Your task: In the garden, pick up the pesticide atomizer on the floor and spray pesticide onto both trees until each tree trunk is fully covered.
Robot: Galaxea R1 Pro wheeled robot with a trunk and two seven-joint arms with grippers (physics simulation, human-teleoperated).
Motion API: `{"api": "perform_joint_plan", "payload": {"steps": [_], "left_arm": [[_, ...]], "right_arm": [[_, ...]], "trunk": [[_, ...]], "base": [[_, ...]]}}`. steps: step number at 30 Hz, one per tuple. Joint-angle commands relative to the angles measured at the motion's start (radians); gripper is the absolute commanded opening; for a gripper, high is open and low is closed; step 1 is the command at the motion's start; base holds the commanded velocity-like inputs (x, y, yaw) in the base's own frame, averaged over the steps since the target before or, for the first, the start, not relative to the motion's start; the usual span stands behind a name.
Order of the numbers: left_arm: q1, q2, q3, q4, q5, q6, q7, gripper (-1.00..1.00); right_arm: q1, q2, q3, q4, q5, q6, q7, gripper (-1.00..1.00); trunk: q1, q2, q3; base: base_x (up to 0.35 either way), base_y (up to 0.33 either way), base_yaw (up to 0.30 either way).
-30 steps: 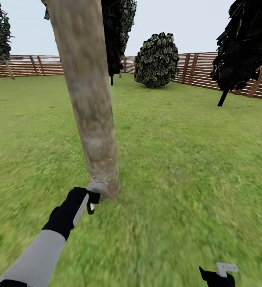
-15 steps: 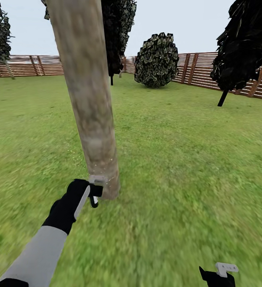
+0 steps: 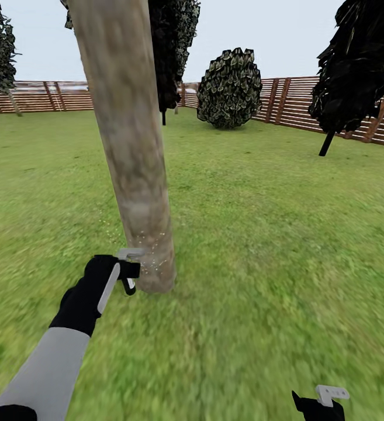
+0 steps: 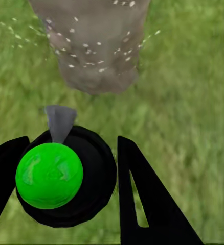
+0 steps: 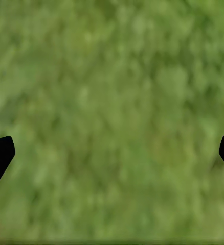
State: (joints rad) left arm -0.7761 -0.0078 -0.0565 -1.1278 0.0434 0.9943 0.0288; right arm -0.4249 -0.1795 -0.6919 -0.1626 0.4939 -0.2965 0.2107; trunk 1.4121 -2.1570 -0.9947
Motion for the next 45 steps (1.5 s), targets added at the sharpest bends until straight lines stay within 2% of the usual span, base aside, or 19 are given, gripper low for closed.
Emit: {"api": "perform_joint_plan", "payload": {"steps": [1, 6, 11, 14, 16, 17, 19, 20, 21, 25, 26, 30, 31, 32, 34, 35, 37, 40, 45], "left_arm": [[0.0, -0.01, 0.0, -0.018, -0.011, 0.008, 0.0, -1.0], [-0.001, 0.003, 0.006, -0.053, -0.018, 0.016, 0.001, -1.0], [-0.018, 0.069, 0.009, -0.054, -0.013, 0.018, 0.0, -1.0], [-0.017, 0.057, 0.003, -0.056, -0.01, 0.018, 0.0, -1.0], [-0.019, -0.001, -0.001, -0.061, -0.013, 0.018, 0.0, -1.0], [-0.02, -0.016, -0.005, -0.062, -0.014, 0.019, 0.001, -1.0], [-0.024, -0.035, -0.055, -0.064, -0.02, 0.02, 0.0, -1.0], [-0.04, 0.006, -0.035, -0.064, -0.019, 0.02, 0.0, -1.0], [-0.049, 0.025, -0.015, -0.067, -0.017, 0.021, 0.0, -1.0], [-0.075, 0.064, 0.019, -0.09, -0.011, 0.025, 0.0, -1.0], [-0.076, 0.055, 0.014, -0.099, -0.013, 0.026, 0.0, -1.0], [-0.075, 0.016, -0.086, -0.172, -0.015, 0.033, 0.0, -1.0], [-0.075, 0.017, -0.089, -0.178, -0.014, 0.033, 0.0, -1.0], [-0.075, 0.022, -0.083, -0.18, -0.014, 0.033, 0.0, -1.0], [-0.075, 0.033, -0.026, -0.18, -0.016, 0.033, 0.0, -1.0], [-0.075, 0.05, 0.024, -0.172, -0.016, 0.033, 0.0, -1.0], [-0.073, 0.086, 0.059, -0.142, -0.016, 0.033, 0.0, -1.0], [-0.067, 0.111, 0.068, -0.05, -0.016, 0.027, -0.002, -1.0], [-0.062, 0.102, 0.04, 0.038, -0.012, 0.013, -0.005, -1.0]], "right_arm": [[0.0, 0.0, 0.0, 0.0, 0.0, 0.0, 0.0, 1.0], [0.0, 0.0, 0.0, 0.0, 0.0, 0.0, 0.0, 1.0], [0.0, 0.0, 0.0, 0.0, 0.0, 0.0, 0.0, 1.0], [0.0, 0.0, 0.0, 0.0, 0.0, 0.0, 0.0, 1.0], [0.0, 0.0, 0.0, 0.0, 0.0, 0.0, 0.0, 1.0], [0.0, 0.0, 0.0, 0.0, 0.0, 0.0, 0.0, 1.0], [0.0, 0.0, 0.0, 0.0, 0.0, 0.0, 0.0, 1.0], [0.0, 0.0, 0.0, 0.0, 0.0, 0.0, 0.0, 1.0], [0.0, 0.0, 0.0, 0.0, 0.0, 0.0, 0.0, 1.0], [0.0, 0.0, 0.0, 0.0, 0.0, 0.0, 0.0, 1.0], [0.0, 0.0, 0.0, 0.0, 0.0, 0.0, 0.0, 1.0], [0.0, 0.0, 0.0, 0.0, 0.0, 0.0, 0.0, 1.0], [0.0, 0.0, 0.0, 0.0, 0.0, 0.0, 0.0, 1.0], [0.0, 0.0, 0.0, 0.0, 0.0, 0.0, 0.0, 1.0], [0.0, 0.0, 0.0, 0.0, 0.0, 0.0, 0.0, 1.0], [0.0, 0.0, 0.0, 0.0, 0.0, 0.0, 0.0, 1.0], [0.0, 0.0, 0.0, 0.0, 0.0, 0.0, 0.0, 1.0], [0.0, 0.0, 0.0, 0.0, 0.0, 0.0, 0.0, 1.0], [0.0, 0.0, 0.0, 0.0, 0.0, 0.0, 0.0, 1.0]], "trunk": [[0.0, 0.0, 0.0], [0.0, 0.0, 0.0], [0.0, 0.0, 0.0], [0.0, 0.0, 0.0], [0.0, 0.0, 0.0], [0.0, 0.0, 0.0], [0.0, 0.0, 0.0], [0.0, 0.0, 0.0], [0.0, 0.0, 0.0], [0.0, 0.0, 0.0], [0.0, 0.0, 0.0], [0.0, 0.0, 0.0], [0.0, 0.0, 0.0], [0.0, 0.0, 0.0], [0.0, 0.0, 0.0], [0.0, 0.0, 0.0], [0.0, 0.0, 0.0], [0.0, 0.0, 0.0], [0.0, 0.0, 0.0]], "base": [[0.0, 0.0, 0.0], [0.0, 0.0, 0.0], [0.0, 0.0, 0.0], [0.0, 0.0, 0.0], [0.0, 0.0, 0.0], [0.0, 0.0, 0.0], [0.0, 0.0, 0.0], [0.0, 0.0, 0.0], [0.0, 0.0, 0.0], [0.0, 0.0, 0.0], [0.0, 0.0, 0.0], [0.0, 0.0, 0.0], [0.0, 0.0, 0.0], [0.0, 0.0, 0.0], [0.0, 0.0, 0.0], [0.0, 0.0, 0.0], [0.0, 0.0, 0.0], [0.0, 0.0, 0.0], [0.0, 0.0, 0.0]]}}
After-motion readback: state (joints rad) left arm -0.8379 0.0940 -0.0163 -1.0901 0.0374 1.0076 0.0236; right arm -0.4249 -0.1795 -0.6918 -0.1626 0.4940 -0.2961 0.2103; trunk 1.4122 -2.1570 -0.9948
